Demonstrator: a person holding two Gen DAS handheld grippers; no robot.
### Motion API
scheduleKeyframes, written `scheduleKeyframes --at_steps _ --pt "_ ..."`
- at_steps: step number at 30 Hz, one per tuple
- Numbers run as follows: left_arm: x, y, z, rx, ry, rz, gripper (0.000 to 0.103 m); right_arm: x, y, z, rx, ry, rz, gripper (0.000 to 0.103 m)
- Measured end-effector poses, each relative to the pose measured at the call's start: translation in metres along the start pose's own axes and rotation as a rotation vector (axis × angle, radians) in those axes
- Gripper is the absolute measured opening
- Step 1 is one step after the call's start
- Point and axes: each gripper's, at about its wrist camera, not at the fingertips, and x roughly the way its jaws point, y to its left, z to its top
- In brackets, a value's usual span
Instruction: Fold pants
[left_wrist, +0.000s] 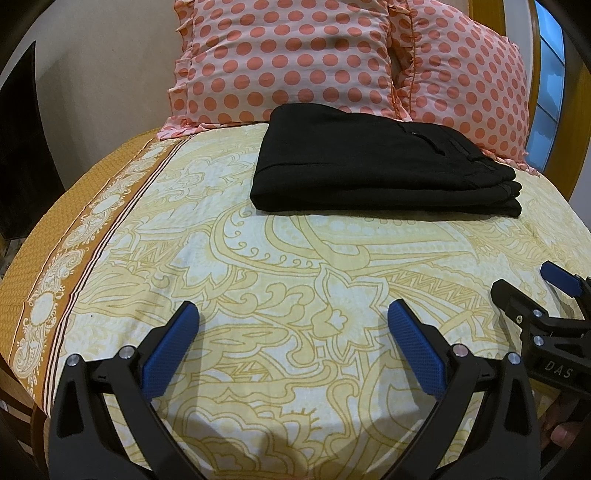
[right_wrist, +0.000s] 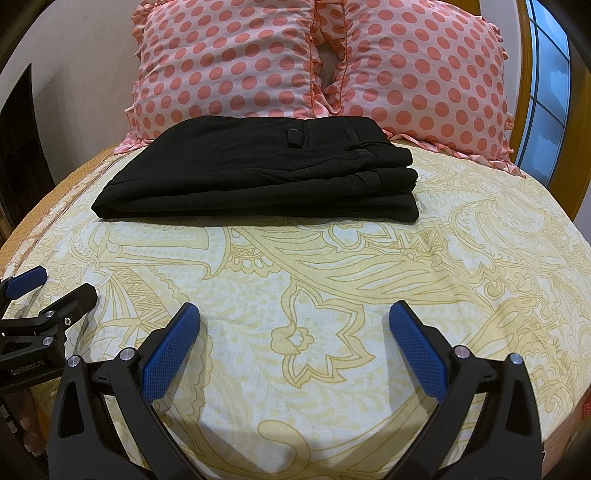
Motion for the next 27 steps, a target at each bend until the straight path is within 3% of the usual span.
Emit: scheduleKeyframes --at_steps 27 --pt "-0.0025 0.0032 0.0000 -0.002 0.038 0.000 0.101 0.0003 0.0018 0.0010 0.002 0.001 -0.003 0.102"
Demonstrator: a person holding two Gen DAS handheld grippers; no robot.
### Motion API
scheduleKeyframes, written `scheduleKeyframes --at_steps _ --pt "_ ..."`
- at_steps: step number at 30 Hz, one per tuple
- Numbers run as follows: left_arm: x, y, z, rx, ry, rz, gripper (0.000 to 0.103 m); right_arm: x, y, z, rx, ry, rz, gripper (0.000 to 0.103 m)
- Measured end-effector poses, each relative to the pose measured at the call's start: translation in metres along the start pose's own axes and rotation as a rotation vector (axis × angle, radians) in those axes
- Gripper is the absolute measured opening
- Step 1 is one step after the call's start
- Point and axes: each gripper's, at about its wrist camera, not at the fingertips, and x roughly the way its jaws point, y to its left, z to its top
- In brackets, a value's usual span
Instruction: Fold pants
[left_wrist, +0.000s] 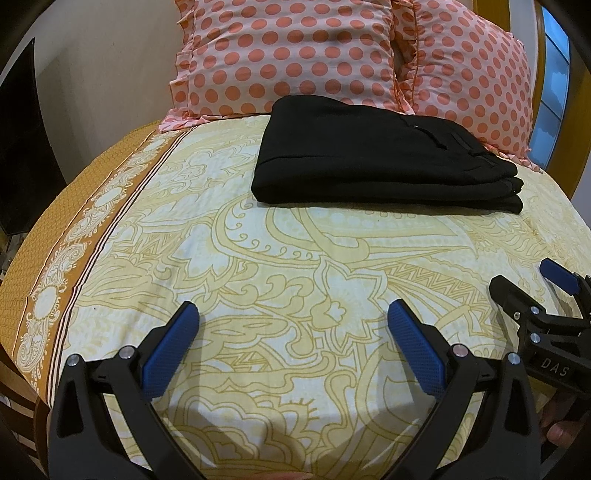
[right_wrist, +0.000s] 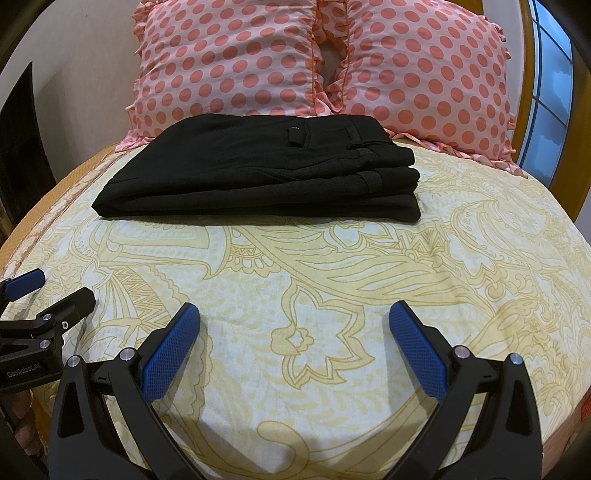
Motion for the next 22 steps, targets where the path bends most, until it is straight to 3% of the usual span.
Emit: scheduleKeyframes --at_steps 22 --pt "0.0005 0.0012 -0.0015 0.010 -0.010 -0.006 0.101 -0.0005 0.0003 0.0000 0.000 0.001 0.000 0.102"
